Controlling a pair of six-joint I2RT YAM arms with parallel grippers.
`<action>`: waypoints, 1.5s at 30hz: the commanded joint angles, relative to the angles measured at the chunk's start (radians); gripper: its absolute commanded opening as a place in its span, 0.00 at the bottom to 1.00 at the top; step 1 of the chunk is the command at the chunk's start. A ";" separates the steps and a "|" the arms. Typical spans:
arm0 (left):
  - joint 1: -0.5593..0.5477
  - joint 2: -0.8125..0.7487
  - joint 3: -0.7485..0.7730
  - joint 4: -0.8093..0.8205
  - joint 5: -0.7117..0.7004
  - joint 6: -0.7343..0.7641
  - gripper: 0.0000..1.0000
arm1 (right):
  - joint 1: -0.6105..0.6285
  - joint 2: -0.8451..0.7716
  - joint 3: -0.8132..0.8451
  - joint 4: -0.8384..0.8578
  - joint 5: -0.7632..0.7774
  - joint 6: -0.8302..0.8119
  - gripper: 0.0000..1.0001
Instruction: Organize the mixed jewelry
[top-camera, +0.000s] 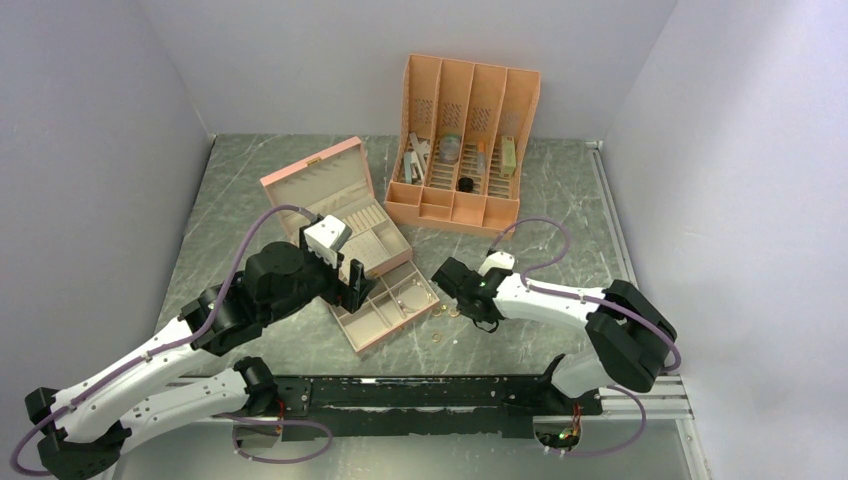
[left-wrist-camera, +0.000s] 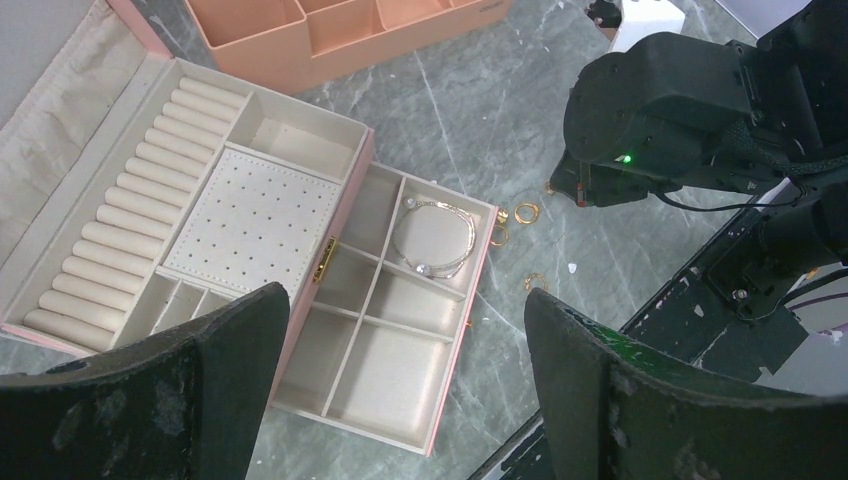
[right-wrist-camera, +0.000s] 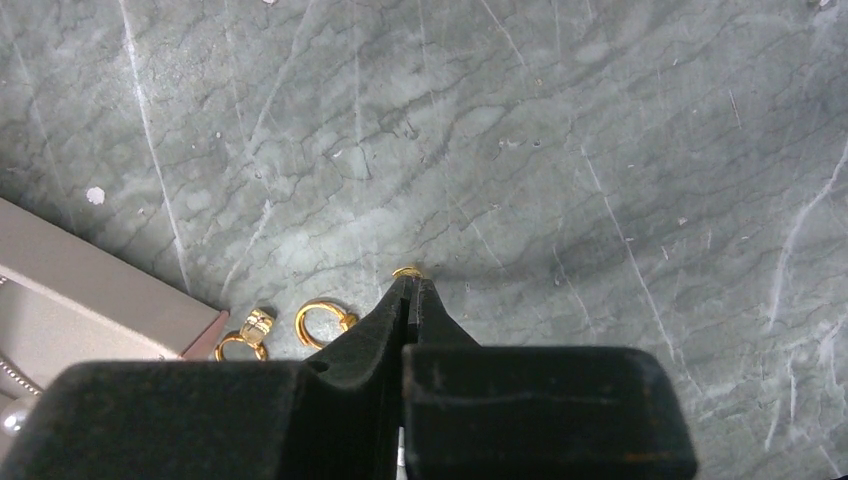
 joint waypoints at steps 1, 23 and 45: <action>0.005 -0.009 -0.004 0.015 0.011 0.013 0.92 | -0.004 -0.019 0.013 -0.011 0.019 0.001 0.00; 0.005 -0.010 -0.026 0.048 0.068 -0.075 0.97 | -0.003 -0.390 -0.080 0.363 -0.311 -0.450 0.00; 0.006 -0.121 -0.197 0.351 0.391 -0.304 0.94 | -0.006 -0.458 -0.043 0.819 -0.961 -0.442 0.00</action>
